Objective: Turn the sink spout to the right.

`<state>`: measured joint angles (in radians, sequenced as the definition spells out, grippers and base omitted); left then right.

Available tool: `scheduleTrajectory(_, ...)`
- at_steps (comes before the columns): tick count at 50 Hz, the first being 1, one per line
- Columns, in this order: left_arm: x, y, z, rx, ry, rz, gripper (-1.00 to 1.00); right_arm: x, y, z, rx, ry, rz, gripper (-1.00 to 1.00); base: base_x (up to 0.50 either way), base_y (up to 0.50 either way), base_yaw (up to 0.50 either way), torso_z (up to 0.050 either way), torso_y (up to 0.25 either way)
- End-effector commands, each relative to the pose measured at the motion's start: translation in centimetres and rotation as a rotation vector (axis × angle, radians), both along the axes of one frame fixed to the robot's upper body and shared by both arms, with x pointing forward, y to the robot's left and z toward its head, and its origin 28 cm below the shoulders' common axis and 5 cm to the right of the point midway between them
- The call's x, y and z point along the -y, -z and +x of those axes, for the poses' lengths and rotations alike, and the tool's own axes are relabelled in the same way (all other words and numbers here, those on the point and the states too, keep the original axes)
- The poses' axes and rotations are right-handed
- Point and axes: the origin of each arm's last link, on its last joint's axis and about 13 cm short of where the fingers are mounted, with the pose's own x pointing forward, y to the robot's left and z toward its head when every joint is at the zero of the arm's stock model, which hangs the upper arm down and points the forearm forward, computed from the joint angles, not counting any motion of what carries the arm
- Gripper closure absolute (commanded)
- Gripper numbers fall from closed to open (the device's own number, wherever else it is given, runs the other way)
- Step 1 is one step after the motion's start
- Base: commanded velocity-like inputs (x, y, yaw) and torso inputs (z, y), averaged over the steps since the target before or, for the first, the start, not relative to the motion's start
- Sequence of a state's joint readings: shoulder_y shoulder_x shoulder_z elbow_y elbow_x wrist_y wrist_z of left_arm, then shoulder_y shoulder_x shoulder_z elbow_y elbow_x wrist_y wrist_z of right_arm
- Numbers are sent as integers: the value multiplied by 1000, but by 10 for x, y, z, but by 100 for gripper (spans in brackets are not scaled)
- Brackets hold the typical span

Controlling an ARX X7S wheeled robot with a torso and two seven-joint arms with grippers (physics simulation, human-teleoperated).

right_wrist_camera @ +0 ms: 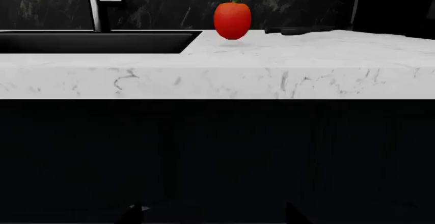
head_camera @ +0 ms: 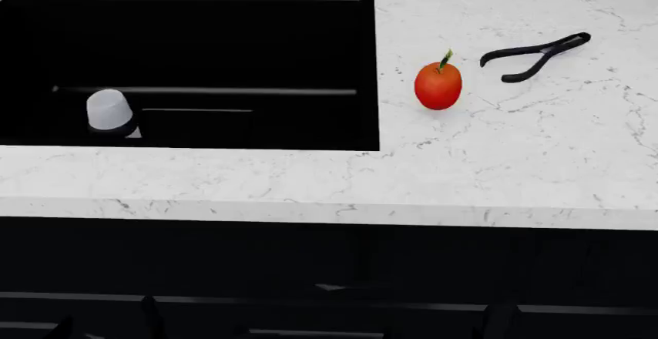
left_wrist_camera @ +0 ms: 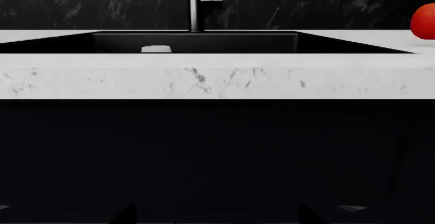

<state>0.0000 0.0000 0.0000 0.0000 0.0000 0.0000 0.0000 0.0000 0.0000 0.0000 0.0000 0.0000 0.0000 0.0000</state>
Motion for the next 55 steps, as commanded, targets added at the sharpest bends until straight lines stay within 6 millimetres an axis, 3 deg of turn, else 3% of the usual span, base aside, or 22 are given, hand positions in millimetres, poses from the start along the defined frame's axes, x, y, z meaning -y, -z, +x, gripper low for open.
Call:
scheduleTrajectory(1, 0, -2, -2, 0, 0, 0, -100, 0, 1, 2, 0, 0, 0, -100, 0, 0, 0, 0, 0)
scheduleTrajectory(15, -1, -3, -4, 42, 43, -22, -100, -1, 3, 0, -14, 5, -24, -100, 0, 0, 0, 2, 0)
scheduleTrajectory(55, 1, -4, -5, 57, 80, -6, -100, -1, 0, 0, 22, 14, -32, -100, 0, 0, 0, 50, 0)
